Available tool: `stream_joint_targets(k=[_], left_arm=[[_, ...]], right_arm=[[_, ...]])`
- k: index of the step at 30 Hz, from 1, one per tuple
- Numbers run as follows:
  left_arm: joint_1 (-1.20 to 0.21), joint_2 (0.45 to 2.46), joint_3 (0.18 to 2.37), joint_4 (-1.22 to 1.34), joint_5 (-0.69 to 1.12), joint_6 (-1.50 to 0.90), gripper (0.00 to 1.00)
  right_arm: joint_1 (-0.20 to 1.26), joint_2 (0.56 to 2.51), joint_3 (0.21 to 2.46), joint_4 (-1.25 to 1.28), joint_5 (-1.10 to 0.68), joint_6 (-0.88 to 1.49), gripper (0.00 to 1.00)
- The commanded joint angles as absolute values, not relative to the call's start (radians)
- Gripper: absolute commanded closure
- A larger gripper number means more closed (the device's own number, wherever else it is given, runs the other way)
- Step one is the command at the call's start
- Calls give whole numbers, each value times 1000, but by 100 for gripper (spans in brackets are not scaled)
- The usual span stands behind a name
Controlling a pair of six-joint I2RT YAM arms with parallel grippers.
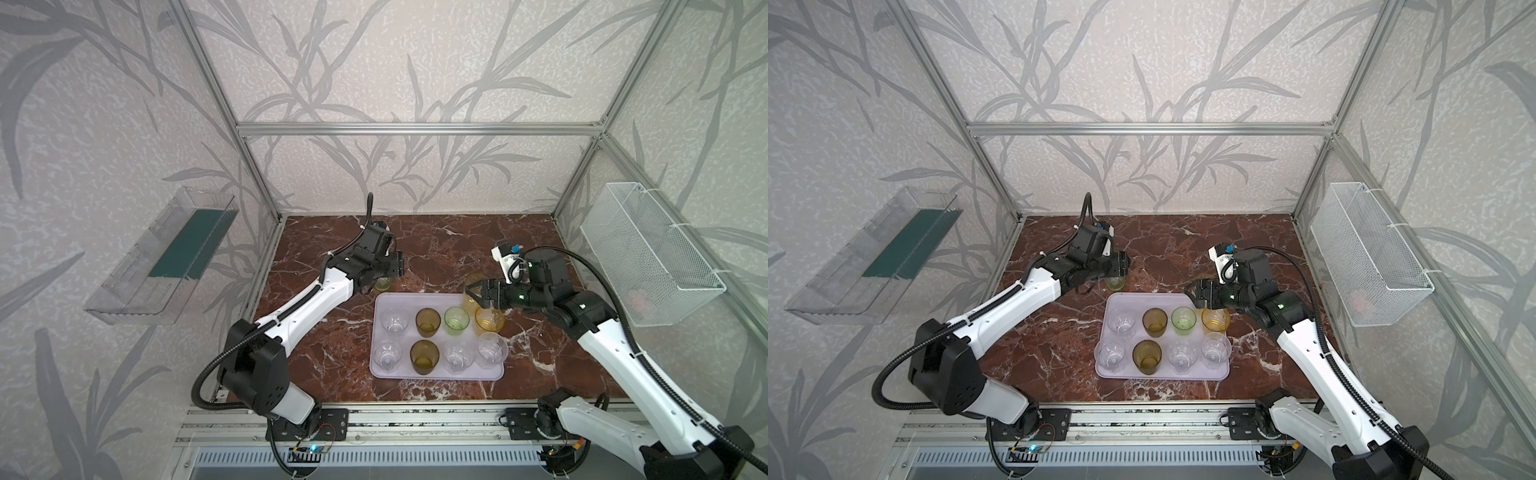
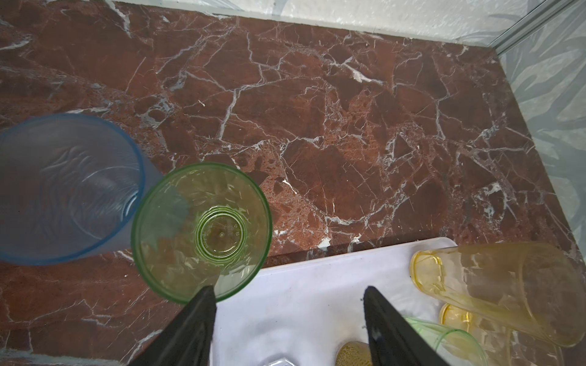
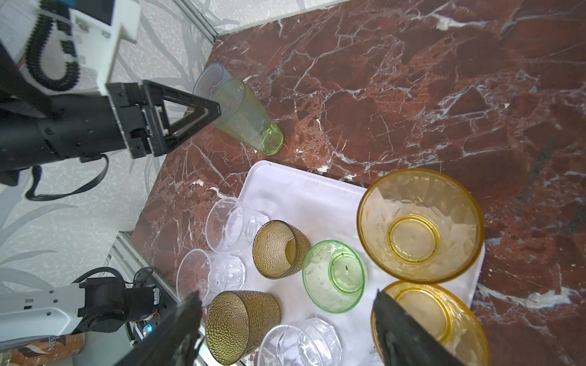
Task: Place the glasses into the tray
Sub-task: Pick up the glass from the top-center of the table.
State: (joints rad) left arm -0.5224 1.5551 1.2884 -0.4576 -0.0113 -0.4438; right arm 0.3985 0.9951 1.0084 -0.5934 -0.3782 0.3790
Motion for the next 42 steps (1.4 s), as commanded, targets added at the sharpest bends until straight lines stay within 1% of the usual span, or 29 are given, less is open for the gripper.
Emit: stream_joint_targets(k=[1, 4, 5, 7, 8, 14, 18, 19, 20, 21, 22, 29, 33, 42], left_arm=[[-519, 1591, 1344, -535, -56, -425, 33], [-519, 1620, 1361, -542, -77, -420, 38], [-519, 1629, 1367, -546, -80, -420, 41], [-517, 1651, 1381, -553, -81, -418, 51], [-515, 1661, 1390, -558, -81, -417, 53], [-514, 1706, 1426, -561, -106, -399, 53], [-513, 1755, 1474, -611, -144, -375, 63], [-514, 1765, 1486, -624, -157, -369, 63], [-513, 1773, 1491, -631, -169, -365, 66], [-514, 1781, 1497, -638, -181, -370, 71], [-514, 1786, 1501, -642, -189, -372, 72], [-512, 1820, 1522, -631, -169, -367, 72], [-514, 1846, 1537, -640, -166, -366, 79], [-514, 1876, 1567, -661, -125, -373, 82]], right_arm=[[401, 966, 983, -590, -395, 391, 15], [400, 954, 973, -597, -389, 390, 15], [400, 951, 971, -600, -388, 390, 15], [401, 944, 966, -604, -390, 384, 15], [400, 941, 963, -606, -395, 380, 15], [400, 919, 950, -621, -395, 370, 15], [400, 910, 943, -626, -394, 373, 15], [400, 906, 945, -629, -395, 374, 15], [400, 905, 945, -633, -395, 373, 15], [400, 901, 946, -639, -394, 372, 15], [400, 899, 948, -643, -393, 370, 15], [400, 898, 953, -657, -382, 362, 15], [400, 905, 962, -668, -380, 359, 15], [397, 899, 968, -680, -356, 360, 15]])
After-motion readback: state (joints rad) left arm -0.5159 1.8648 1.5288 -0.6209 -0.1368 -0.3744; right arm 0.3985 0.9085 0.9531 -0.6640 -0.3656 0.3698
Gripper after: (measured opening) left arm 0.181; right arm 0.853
